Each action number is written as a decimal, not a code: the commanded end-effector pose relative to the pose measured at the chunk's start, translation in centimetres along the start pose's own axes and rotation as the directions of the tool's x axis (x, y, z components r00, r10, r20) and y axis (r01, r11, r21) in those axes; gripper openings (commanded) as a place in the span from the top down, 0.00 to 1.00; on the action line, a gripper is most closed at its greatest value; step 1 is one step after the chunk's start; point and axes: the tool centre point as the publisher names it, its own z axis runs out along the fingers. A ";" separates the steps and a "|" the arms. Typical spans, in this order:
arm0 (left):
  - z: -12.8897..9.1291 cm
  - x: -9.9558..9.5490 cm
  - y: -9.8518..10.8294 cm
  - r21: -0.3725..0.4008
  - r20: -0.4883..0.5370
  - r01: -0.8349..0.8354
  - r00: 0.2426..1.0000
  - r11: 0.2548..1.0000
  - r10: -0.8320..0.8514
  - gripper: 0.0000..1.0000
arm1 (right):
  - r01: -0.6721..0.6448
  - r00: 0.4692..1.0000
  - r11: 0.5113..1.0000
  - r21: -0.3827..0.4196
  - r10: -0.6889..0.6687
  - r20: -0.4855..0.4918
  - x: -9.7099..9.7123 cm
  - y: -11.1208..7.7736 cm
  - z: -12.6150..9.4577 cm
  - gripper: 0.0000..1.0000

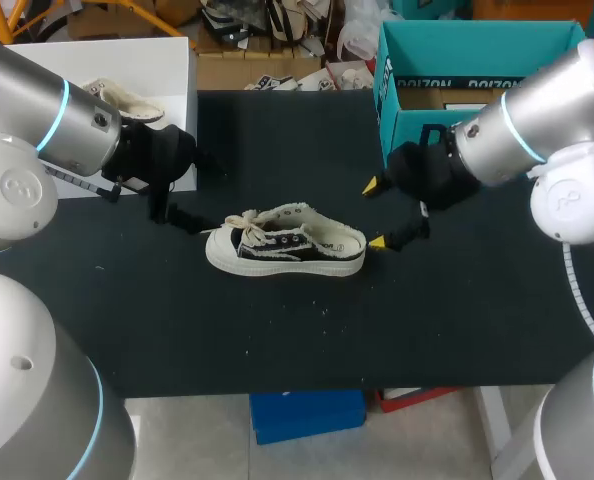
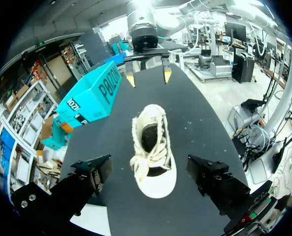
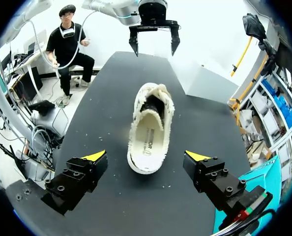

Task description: Take the shoe out of the shoebox, open the shoe tongue, remove and reinsert the insole, then place the shoe into the shoebox

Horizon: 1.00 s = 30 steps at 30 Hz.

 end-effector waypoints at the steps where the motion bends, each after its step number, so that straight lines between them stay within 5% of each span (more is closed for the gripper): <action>1: 0.0 0.2 0.1 0.003 0.006 -0.003 1.000 1.000 0.003 0.00 | -0.017 1.000 0.996 -0.093 0.018 0.012 0.3 -0.9 2.5 0.00; 16: 0.0 0.2 0.1 0.003 0.006 -0.003 1.000 1.000 0.003 0.00 | -0.075 0.996 0.970 -0.233 0.085 0.032 0.5 -2.1 5.9 0.00; 30: 0.0 0.2 0.1 0.003 0.006 -0.003 1.000 1.000 0.003 0.00 | -0.101 0.994 0.955 -0.278 0.111 0.022 0.0 -2.6 7.7 0.00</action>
